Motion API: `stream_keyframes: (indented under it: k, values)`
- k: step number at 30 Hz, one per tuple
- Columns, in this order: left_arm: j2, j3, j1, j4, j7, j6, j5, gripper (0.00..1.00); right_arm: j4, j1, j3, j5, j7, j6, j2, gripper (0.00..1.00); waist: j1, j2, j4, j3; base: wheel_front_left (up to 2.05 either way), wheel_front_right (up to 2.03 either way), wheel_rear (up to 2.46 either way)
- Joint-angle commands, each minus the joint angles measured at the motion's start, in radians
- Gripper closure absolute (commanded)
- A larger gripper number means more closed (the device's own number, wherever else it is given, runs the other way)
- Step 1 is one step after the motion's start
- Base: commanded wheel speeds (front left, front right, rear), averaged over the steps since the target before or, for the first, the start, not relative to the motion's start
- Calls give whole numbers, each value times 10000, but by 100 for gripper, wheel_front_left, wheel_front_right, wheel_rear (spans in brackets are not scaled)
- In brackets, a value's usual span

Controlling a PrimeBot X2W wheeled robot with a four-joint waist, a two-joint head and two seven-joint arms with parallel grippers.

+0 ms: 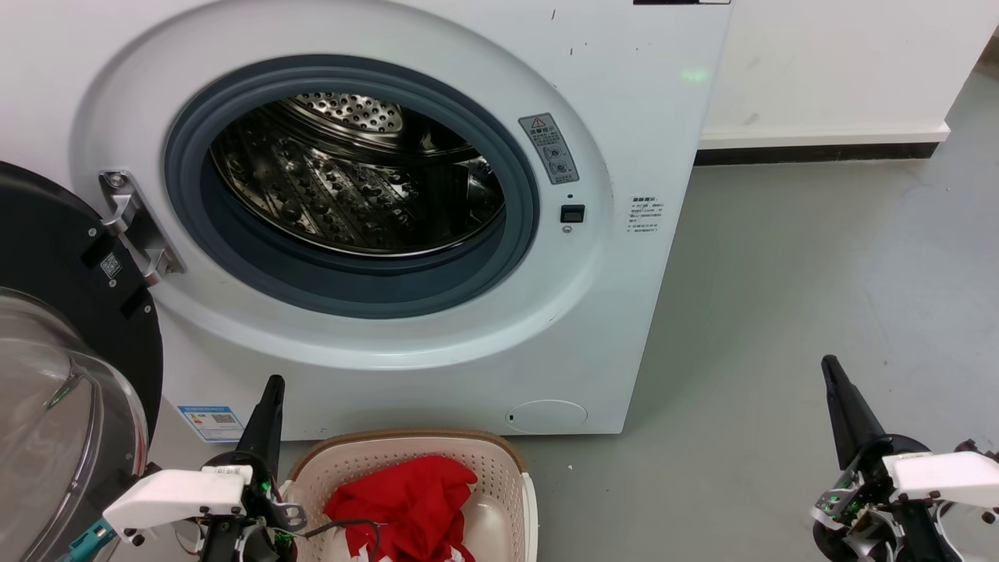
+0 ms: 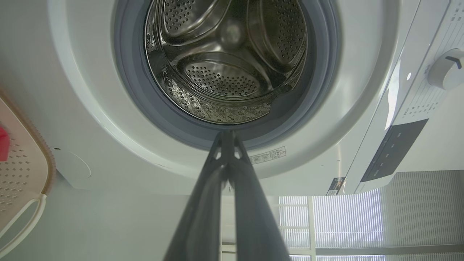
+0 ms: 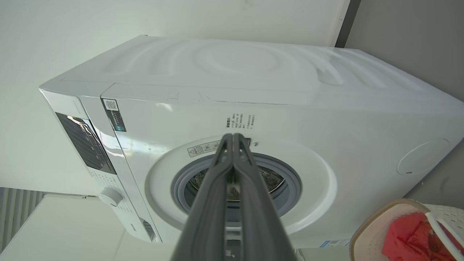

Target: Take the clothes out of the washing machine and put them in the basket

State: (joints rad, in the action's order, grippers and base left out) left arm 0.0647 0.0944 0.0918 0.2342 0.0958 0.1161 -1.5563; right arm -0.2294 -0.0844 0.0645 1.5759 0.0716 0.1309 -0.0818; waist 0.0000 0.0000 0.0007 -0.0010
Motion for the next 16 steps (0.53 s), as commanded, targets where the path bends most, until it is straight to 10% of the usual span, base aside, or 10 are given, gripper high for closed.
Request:
stream_keyframes:
  k: [1, 16]
  values:
    - [-20, 33, 159, 38, 56, 88, -148, 100, -40, -219, 36, 162, 49, -3, 22, 100, 0, 0, 0, 4, 0, 0, 0]
    - [-107, 150, 206, 127, 137, 179, -634, 100, -158, -272, 146, 667, 156, -3, 61, 100, 0, 0, -7, 42, 0, 0, 0]
